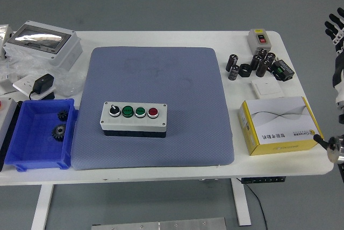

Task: Pick up the button,place it on the desk,press the button,press the button

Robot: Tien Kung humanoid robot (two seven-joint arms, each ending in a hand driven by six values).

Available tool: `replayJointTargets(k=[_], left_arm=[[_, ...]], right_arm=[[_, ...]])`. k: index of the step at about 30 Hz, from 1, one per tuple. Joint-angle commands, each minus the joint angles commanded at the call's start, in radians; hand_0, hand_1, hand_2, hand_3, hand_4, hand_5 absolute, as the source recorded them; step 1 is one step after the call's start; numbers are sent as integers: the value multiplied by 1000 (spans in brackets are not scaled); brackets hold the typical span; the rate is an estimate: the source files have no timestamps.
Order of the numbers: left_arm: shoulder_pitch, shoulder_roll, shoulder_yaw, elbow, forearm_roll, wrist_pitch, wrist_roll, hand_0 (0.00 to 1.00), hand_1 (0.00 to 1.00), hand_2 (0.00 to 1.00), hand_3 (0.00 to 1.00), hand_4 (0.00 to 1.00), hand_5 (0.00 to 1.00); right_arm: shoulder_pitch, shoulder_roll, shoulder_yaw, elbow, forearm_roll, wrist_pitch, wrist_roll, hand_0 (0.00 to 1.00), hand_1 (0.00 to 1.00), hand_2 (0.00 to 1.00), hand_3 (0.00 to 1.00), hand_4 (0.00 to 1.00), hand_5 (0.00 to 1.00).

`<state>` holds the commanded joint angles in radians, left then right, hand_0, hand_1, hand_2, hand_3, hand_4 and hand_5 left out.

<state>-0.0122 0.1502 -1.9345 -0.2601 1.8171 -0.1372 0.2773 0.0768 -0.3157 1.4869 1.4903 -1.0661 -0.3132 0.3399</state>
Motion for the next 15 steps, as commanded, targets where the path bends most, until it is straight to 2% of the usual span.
replayJointTargets(k=[8,15], left_arm=[[-7,0,4,3,-10,6,-3,716,693,678,822,566,825],[14,-2,33,-3,-56,21,19,716,692,678,823,570,828]], right_arm=[[1,8,-1,-16,18,11,-5,861,823,834,833,945,968],[13,18,-33,-38,26,23,-17,857,819,829,820,941,957]])
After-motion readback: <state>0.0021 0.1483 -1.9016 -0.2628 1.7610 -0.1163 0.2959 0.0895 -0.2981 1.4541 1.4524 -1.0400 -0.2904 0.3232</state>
